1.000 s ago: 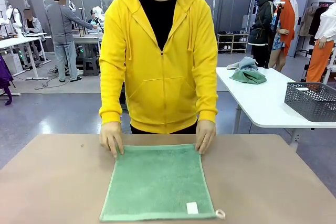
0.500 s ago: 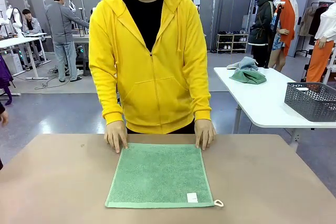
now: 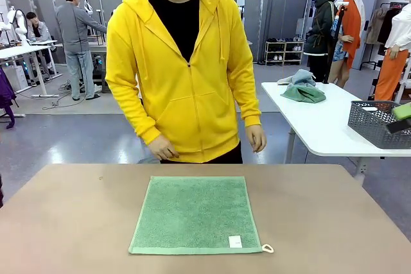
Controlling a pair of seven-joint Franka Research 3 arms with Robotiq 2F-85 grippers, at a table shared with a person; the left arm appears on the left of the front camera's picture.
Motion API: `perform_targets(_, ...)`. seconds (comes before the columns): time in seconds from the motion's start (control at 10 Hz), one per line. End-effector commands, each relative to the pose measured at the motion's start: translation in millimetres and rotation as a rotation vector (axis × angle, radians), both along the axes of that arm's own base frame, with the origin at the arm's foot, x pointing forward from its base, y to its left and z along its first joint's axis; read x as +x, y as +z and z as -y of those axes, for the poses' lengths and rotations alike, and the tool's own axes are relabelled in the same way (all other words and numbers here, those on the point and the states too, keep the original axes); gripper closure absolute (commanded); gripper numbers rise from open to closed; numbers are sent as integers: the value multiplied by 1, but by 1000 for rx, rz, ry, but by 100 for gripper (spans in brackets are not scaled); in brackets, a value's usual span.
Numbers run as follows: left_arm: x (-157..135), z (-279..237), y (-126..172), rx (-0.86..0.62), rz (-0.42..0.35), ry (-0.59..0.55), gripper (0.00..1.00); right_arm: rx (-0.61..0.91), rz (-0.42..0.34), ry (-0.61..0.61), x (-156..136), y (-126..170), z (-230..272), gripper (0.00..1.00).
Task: Fold the towels and place them in the basket.
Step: When a person lays out a Towel with hook on the table, fold it in half twice.
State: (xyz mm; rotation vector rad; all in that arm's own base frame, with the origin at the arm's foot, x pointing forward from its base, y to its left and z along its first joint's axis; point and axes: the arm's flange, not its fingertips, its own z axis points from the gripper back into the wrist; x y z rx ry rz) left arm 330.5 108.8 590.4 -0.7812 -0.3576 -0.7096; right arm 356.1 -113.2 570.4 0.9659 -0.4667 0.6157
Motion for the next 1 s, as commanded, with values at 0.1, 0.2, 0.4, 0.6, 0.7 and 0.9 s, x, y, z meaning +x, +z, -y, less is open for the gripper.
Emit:
perform_targets(0.1, -11, 69, -4, 180, 247, -235, 0, -131, 212, 257, -16, 7, -64, 0)
perform_targets(0.2, -17, 100, -7, 255, 317, -329, 0, -193, 268, 352, -26, 8, -93, 0)
perform_targets(0.4, -28, 145, -21, 387, 440, -455, 0, -368, 389, 519, -41, -4, -138, 0)
perform_targets(0.6, -43, 172, -42, 427, 478, -561, 0, -440, 473, 644, -55, -22, -167, 0)
perform_targets(0.7, -46, 178, -52, 425, 482, -580, 0, -499, 519, 677, -55, -30, -174, 0)
perform_targets(0.9, -51, 182, -61, 414, 492, -601, 0, -600, 603, 634, -47, -41, -179, 0)
